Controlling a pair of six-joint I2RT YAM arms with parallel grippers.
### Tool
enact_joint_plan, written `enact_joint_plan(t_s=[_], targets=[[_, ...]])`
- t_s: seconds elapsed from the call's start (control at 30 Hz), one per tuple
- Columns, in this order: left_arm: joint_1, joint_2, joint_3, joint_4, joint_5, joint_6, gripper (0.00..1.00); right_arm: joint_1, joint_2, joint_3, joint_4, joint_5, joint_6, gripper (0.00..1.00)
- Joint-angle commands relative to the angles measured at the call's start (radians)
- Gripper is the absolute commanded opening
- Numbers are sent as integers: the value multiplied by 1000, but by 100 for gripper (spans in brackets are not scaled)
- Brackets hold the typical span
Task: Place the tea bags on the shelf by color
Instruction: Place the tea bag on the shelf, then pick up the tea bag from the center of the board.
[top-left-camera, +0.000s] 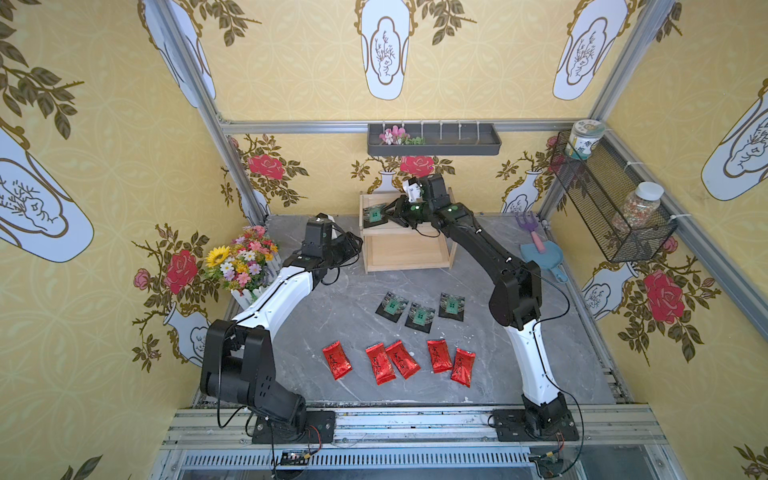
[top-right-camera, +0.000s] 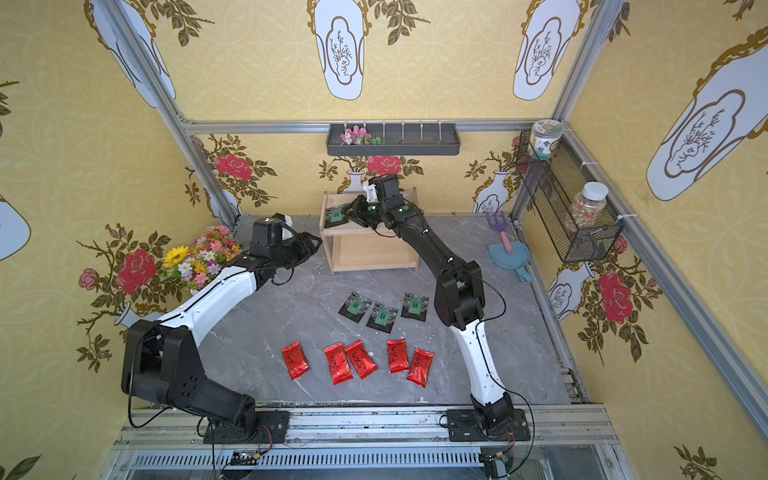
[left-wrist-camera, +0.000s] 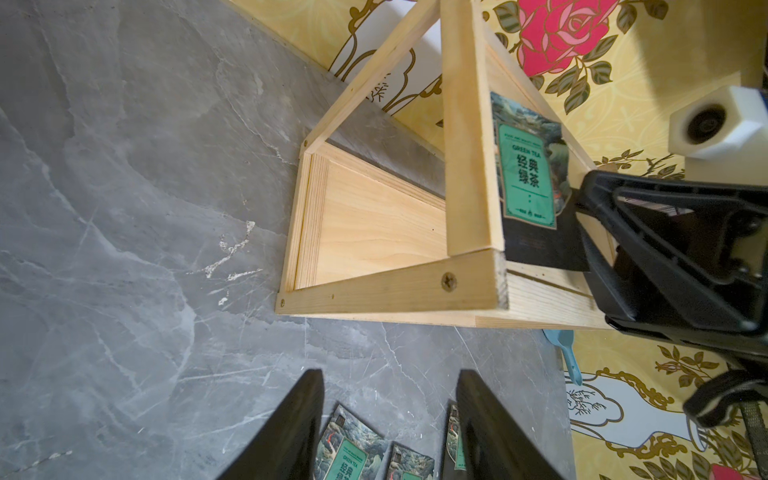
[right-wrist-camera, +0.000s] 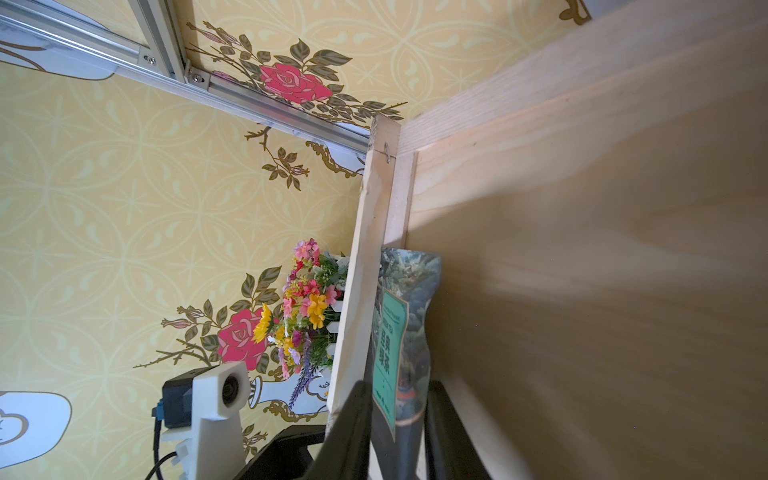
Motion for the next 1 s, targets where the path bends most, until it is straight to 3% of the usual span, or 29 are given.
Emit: enact_joint_plan(t_s=[0.0, 0.23, 0.5, 0.57, 0.67, 0.8, 0.97], targets=[[0, 1, -9, 14, 14, -6, 57, 0, 3, 15, -32, 13, -49, 29], [0, -8, -19, 19, 20, -12, 57, -3, 7, 63, -107, 33, -113, 42], [-3, -45, -42, 36, 48, -40, 57, -12, -55, 88, -190, 90, -222, 46], [-14, -51, -57, 38, 73, -53, 56, -7, -139, -34, -120, 74, -256, 48], [-55, -63, -116, 74, 93, -77, 55, 27, -325, -346, 62, 80, -313, 48], [-99, -59, -204, 144, 112, -107, 54, 87, -510, -650, 120, 140, -411, 48], [-138, -15, -240, 184, 110, -109, 53, 166, -656, -994, 229, 234, -429, 48]])
